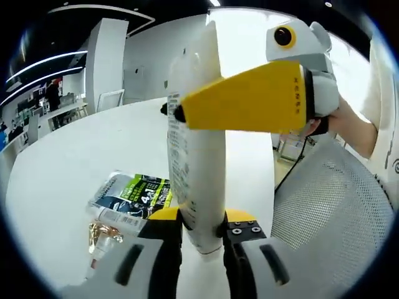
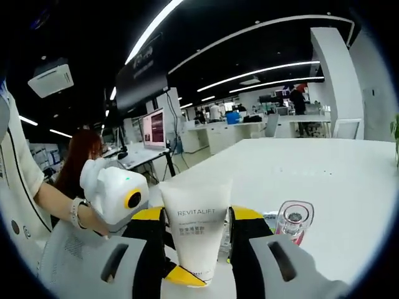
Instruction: Arrange the skincare products in the storage area until every visible bottle or jar stands upright without overlapping.
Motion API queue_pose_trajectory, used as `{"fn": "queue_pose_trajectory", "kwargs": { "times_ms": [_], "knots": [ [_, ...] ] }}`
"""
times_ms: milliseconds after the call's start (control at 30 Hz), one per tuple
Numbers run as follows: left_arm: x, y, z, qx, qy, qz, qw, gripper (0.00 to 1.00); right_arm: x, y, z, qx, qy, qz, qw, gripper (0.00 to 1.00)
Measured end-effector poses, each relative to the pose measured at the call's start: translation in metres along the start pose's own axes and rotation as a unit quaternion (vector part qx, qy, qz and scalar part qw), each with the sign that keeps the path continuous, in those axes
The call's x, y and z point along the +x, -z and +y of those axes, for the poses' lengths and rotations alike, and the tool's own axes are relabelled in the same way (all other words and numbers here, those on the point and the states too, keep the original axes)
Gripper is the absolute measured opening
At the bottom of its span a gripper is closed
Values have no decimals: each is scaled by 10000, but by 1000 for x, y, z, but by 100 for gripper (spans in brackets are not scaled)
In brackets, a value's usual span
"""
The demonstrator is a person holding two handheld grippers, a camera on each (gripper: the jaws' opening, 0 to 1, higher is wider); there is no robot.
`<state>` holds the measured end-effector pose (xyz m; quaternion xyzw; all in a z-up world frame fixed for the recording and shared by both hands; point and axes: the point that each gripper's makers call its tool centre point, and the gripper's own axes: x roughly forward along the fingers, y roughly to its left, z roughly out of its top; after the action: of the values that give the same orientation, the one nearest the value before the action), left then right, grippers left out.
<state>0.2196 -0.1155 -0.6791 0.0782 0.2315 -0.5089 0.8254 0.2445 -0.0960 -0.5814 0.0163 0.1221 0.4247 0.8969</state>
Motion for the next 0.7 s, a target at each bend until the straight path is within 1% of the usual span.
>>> {"fn": "queue_pose_trajectory", "kwargs": {
  "times_ms": [100, 133, 167, 233, 267, 300, 333, 400, 467, 567, 633, 667, 700],
  "knots": [
    [-2, -2, -1, -75, 101, -57, 9999, 17, -3, -3, 0, -81, -123, 7, 9999, 40],
    [-3, -4, -3, -35, 182, -95, 9998, 17, -4, -4, 2, -140, -223, 24, 9997, 40],
    [-4, -4, -5, 27, 273, -129, 9995, 17, -5, -5, 4, -225, -297, 45, 9993, 41],
    [-5, -2, -6, -34, 320, -110, 9994, 17, -7, -8, 8, -504, -442, 100, 9977, 40],
    [-5, -2, -7, -26, 366, -93, 9993, 17, -8, -9, 8, -572, -494, 121, 9971, 40],
    [-5, -1, -8, 64, 428, -101, 9990, 17, -9, -12, 9, -723, -597, 141, 9955, 40],
    [-6, -1, -9, 82, 514, -109, 9986, 17, -11, -13, 10, -899, -710, 214, 9932, 40],
    [-5, 0, -11, 50, 556, -89, 9984, 17, -13, -15, 9, -1097, -835, 340, 9899, 40],
    [-5, 4, -12, 145, 623, -25, 9979, 17, -17, -19, 6, -1476, -1048, 607, 9816, 40],
    [-3, 11, -11, 213, 623, 115, 9978, 17, -19, -22, 4, -1669, -1265, 818, 9744, 40],
    [-3, 11, -11, 222, 629, 134, 9977, 17, -19, -24, 1, -1716, -1307, 874, 9725, 37],
    [-3, 12, -10, 229, 641, 138, 9976, 17, -19, -22, 0, -1875, -1374, 987, 9676, 37],
    [-3, 12, -10, 221, 641, 144, 9976, 17, -20, -18, 1, -1945, -1486, 1182, 9624, 37]
  ]
}}
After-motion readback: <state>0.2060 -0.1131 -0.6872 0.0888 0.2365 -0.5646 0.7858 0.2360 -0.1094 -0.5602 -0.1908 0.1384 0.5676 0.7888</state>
